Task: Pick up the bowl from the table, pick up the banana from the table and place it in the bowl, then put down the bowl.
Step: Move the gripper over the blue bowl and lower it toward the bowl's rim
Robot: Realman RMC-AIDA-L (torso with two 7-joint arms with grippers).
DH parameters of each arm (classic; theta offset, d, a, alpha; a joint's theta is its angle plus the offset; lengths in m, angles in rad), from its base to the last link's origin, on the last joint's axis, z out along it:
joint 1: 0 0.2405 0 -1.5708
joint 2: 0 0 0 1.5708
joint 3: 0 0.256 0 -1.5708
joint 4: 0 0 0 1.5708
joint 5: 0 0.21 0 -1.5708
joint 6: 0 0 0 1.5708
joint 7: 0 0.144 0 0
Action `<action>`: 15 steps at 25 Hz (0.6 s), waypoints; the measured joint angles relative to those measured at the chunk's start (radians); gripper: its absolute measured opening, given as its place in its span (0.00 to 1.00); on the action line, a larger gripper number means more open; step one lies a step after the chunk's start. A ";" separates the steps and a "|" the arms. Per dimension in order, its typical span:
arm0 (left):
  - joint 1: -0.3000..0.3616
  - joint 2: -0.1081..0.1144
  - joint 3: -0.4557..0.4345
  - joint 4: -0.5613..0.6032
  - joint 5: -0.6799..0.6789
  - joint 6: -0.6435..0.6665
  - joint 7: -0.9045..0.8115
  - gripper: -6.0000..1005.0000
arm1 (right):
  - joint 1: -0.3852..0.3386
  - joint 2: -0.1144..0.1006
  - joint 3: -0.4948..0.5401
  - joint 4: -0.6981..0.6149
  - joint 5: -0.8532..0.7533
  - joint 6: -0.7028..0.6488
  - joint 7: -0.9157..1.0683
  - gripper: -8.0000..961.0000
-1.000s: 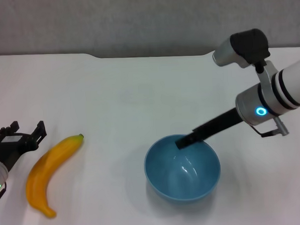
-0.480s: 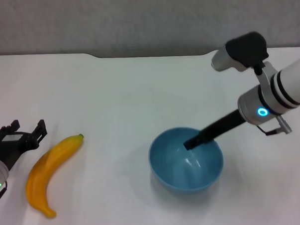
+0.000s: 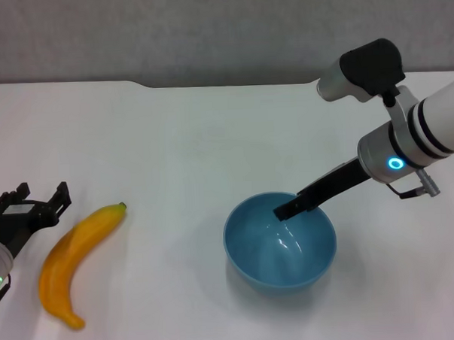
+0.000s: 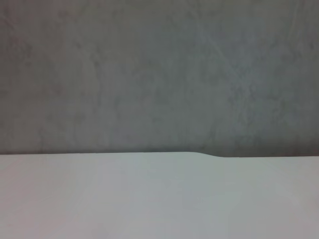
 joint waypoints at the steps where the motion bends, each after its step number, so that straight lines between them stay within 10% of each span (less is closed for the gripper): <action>1: 0.000 0.000 0.000 0.001 -0.008 0.000 0.001 0.68 | 0.000 -0.001 0.001 0.002 0.000 0.000 0.000 0.82; 15: 0.000 0.000 0.000 0.003 -0.016 0.000 0.001 0.67 | -0.005 0.004 0.000 -0.057 -0.058 -0.026 0.025 0.82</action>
